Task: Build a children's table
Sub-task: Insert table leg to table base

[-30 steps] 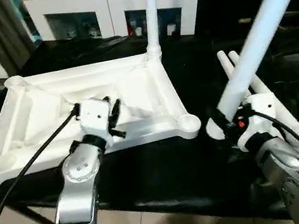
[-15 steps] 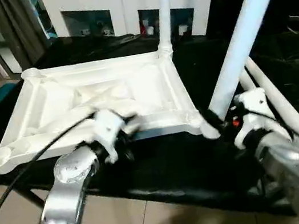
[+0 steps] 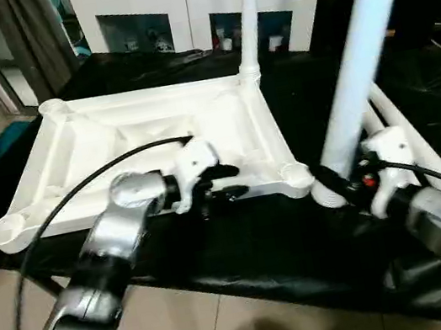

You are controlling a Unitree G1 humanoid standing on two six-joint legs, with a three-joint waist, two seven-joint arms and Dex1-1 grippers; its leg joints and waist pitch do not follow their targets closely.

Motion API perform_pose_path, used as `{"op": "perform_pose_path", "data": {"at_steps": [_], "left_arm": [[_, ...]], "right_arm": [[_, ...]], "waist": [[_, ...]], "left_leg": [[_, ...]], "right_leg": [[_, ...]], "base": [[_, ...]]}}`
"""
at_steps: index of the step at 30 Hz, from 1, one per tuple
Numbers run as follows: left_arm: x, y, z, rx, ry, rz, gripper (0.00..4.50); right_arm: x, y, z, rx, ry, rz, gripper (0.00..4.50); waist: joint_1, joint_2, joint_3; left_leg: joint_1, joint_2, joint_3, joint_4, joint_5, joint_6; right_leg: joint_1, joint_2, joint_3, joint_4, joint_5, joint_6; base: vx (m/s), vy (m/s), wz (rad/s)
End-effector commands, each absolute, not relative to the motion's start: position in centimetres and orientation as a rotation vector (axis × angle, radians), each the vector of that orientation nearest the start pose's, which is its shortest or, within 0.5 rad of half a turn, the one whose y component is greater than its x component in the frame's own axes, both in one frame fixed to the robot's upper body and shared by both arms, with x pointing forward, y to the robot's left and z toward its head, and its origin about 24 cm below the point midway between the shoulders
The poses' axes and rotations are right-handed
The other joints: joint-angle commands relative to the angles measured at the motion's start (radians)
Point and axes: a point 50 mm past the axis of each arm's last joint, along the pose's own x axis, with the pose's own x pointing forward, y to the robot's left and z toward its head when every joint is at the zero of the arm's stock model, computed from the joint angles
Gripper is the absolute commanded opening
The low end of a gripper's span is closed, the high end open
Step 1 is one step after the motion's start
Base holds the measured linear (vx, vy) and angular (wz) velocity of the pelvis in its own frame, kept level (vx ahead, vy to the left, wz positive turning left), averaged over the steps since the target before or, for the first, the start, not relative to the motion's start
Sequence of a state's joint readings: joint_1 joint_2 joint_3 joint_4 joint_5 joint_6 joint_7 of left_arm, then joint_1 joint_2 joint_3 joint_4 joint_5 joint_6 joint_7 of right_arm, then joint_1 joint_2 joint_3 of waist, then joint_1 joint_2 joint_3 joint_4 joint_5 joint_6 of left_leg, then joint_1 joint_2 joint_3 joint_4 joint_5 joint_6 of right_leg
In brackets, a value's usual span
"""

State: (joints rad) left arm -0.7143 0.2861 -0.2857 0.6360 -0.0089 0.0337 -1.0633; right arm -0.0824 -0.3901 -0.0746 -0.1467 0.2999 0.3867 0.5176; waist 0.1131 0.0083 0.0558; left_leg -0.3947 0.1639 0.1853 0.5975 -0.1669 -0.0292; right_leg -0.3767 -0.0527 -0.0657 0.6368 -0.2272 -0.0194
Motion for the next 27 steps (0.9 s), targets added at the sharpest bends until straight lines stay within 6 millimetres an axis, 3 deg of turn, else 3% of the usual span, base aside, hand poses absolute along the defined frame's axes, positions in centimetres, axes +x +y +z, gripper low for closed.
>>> {"op": "perform_pose_path", "data": {"at_steps": [1,2,3,4,5,6,7,9,10,11,12,13,14,15,16,17,19,20,21,23,24,27], "left_arm": [[34.2,9.4,8.2,0.441,0.256,-1.294,2.07],[34.5,9.0,8.1,0.437,0.262,-1.29,2.07],[34.6,8.9,8.0,0.442,0.262,-1.288,2.07],[34.7,8.8,7.9,0.45,0.263,-1.286,2.07],[35.0,8.5,7.7,0.46,0.268,-1.279,2.07],[35.1,8.5,7.6,0.465,0.271,-1.277,2.07],[35.3,8.3,7.4,0.483,0.271,-1.261,2.07],[35.4,8.2,7.3,0.492,0.27,-1.25,2.07],[35.5,8.1,7.2,0.509,0.275,-1.243,2.07],[35.7,8.0,7.1,0.52,0.28,-1.237,2.07],[35.7,8.0,7.1,0.52,0.28,-1.237,2.07],[35.8,8.0,7.0,0.522,0.289,-1.233,2.07],[35.8,8.0,6.9,0.526,0.292,-1.231,2.07],[36.0,8.0,6.7,0.538,0.308,-1.217,2.07],[36.1,8.0,6.6,0.545,0.316,-1.208,2.07],[36.2,8.2,6.4,0.563,0.33,-1.192,2.07],[36.2,8.2,6.4,0.563,0.33,-1.192,2.07],[36.3,8.4,6.2,0.576,0.349,-1.168,2.07],[36.3,8.4,6.2,0.576,0.349,-1.168,2.07],[36.3,8.5,6.1,0.574,0.356,-1.159,2.07],[36.4,8.5,6.0,0.561,0.365,-1.157,1.8],[36.4,8.4,6.1,0.543,0.373,-1.165,1.72]], "right_arm": [[26.0,-20.4,8.8,-0.062,0.13,0.476,1.92],[25.9,-20.5,8.8,-0.065,0.128,0.467,1.92],[25.9,-20.6,8.8,-0.067,0.128,0.465,1.92],[25.8,-20.7,8.9,-0.069,0.127,0.463,1.92],[25.7,-20.8,8.9,-0.071,0.128,0.46,1.92],[25.6,-20.9,8.9,-0.072,0.128,0.459,1.92],[25.5,-20.9,8.9,-0.076,0.127,0.456,1.92],[25.4,-21.0,9.0,-0.079,0.126,0.455,1.92],[25.3,-21.0,9.0,-0.08,0.125,0.452,1.92],[25.1,-21.0,9.0,-0.084,0.125,0.447,1.92],[25.1,-21.0,9.0,-0.084,0.125,0.447,1.92],[25.0,-21.1,9.1,-0.085,0.124,0.443,1.92],[24.9,-21.1,9.1,-0.084,0.125,0.441,1.92],[24.5,-21.2,9.0,-0.087,0.127,0.435,1.92],[24.3,-21.2,9.0,-0.089,0.129,0.434,1.92],[24.1,-21.2,9.0,-0.093,0.131,0.43,1.92],[24.1,-21.2,9.0,-0.093,0.131,0.43,1.92],[23.9,-21.3,9.0,-0.097,0.13,0.423,1.92],[23.9,-21.3,9.0,-0.097,0.13,0.423,1.92],[23.9,-21.3,9.0,-0.097,0.13,0.42,1.92],[23.8,-21.4,9.1,-0.095,0.129,0.417,1.92],[23.6,-21.4,9.1,-0.095,0.128,0.412,1.92]], "waist": [[-0.001,0.001,-0.069],[0.001,0.005,-0.07],[0.004,0.017,-0.072],[0.001,0.011,-0.069],[0.001,0.017,-0.07],[0.0,0.01,-0.07],[0.0,0.033,-0.069],[-0.001,0.018,-0.071],[-0.003,0.032,-0.073],[-0.004,0.027,-0.072],[-0.001,0.028,-0.075],[-0.001,0.042,-0.075],[-0.002,0.038,-0.076],[-0.006,0.051,-0.073],[-0.005,0.049,-0.075],[-0.003,0.074,-0.077],[-0.006,0.059,-0.075],[-0.006,0.091,-0.076],[-0.01,0.075,-0.075],[-0.013,0.078,-0.075],[-0.017,0.088,-0.074],[-0.023,0.087,-0.075]], "left_leg": [[0.03,0.075,-0.037,-0.065,-0.177,0.029],[0.027,0.073,-0.037,-0.062,-0.168,0.037],[0.028,0.075,-0.039,-0.06,-0.163,0.045],[0.026,0.073,-0.036,-0.061,-0.168,0.052],[0.026,0.074,-0.039,-0.06,-0.173,0.048],[0.028,0.073,-0.038,-0.06,-0.182,0.049],[0.027,0.074,-0.041,-0.06,-0.184,0.05],[0.03,0.075,-0.04,-0.06,-0.19,0.056],[0.025,0.074,-0.041,-0.059,-0.173,0.065],[0.022,0.071,-0.04,-0.057,-0.164,0.073],[0.021,0.068,-0.039,-0.053,-0.145,0.084],[0.023,0.07,-0.039,-0.052,-0.147,0.09],[0.022,0.07,-0.04,-0.052,-0.147,0.089],[0.024,0.071,-0.041,-0.053,-0.171,0.09],[0.024,0.071,-0.043,-0.053,-0.171,0.09],[0.026,0.07,-0.045,-0.051,-0.171,0.089],[0.022,0.065,-0.041,-0.05,-0.161,0.099],[0.022,0.064,-0.044,-0.046,-0.159,0.099],[0.02,0.065,-0.043,-0.048,-0.165,0.104],[0.018,0.063,-0.042,-0.048,-0.158,0.108],[0.02,0.062,-0.042,-0.048,-0.168,0.109],[0.018,0.063,-0.045,-0.051,-0.172,0.106]], "right_leg": [[0.039,-0.113,0.062,-0.088,-0.035,-0.185],[0.042,-0.116,0.061,-0.085,-0.025,-0.195],[0.043,-0.118,0.06,-0.084,-0.027,-0.203],[0.041,-0.114,0.06,-0.092,-0.036,-0.199],[0.044,-0.116,0.06,-0.089,-0.036,-0.201],[0.046,-0.115,0.059,-0.091,-0.046,-0.199],[0.044,-0.116,0.059,-0.092,-0.05,-0.202],[0.049,-0.115,0.058,-0.092,-0.042,-0.205],[0.05,-0.115,0.057,-0.091,-0.026,-0.207],[0.051,-0.114,0.057,-0.091,-0.02,-0.205],[0.053,-0.115,0.056,-0.09,-0.013,-0.202],[0.048,-0.114,0.055,-0.095,-0.024,-0.2],[0.051,-0.114,0.055,-0.092,-0.02,-0.203],[0.049,-0.11,0.054,-0.099,-0.037,-0.196],[0.053,-0.112,0.054,-0.095,-0.036,-0.197],[0.05,-0.113,0.053,-0.093,-0.038,-0.199],[0.053,-0.112,0.051,-0.098,-0.061,-0.195],[0.05,-0.113,0.051,-0.097,-0.072,-0.194],[0.052,-0.111,0.05,-0.104,-0.09,-0.183],[0.052,-0.11,0.048,-0.104,-0.111,-0.177],[0.048,-0.109,0.047,-0.111,-0.145,-0.168],[0.05,-0.109,0.046,-0.11,-0.148,-0.167]], "base": [[0.0,0.0,0.0],[0.0,0.0,0.0],[0.0,0.0,0.0],[0.0,0.0,0.0],[0.0,0.0,0.0],[0.0,0.0,0.0],[0.0,0.0,0.0],[0.0,0.0,0.0],[0.0,0.0,0.0],[0.0,0.0,0.0],[0.0,0.0,0.0],[0.0,0.0,0.0],[0.0,0.0,0.0],[0.0,0.0,0.0],[0.0,0.0,0.0],[0.0,0.0,0.0],[0.0,0.0,0.0],[0.0,0.0,0.0],[0.0,0.0,0.0],[0.0,0.0,0.0],[0.0,0.0,0.0],[0.0,0.0,0.0]]}}
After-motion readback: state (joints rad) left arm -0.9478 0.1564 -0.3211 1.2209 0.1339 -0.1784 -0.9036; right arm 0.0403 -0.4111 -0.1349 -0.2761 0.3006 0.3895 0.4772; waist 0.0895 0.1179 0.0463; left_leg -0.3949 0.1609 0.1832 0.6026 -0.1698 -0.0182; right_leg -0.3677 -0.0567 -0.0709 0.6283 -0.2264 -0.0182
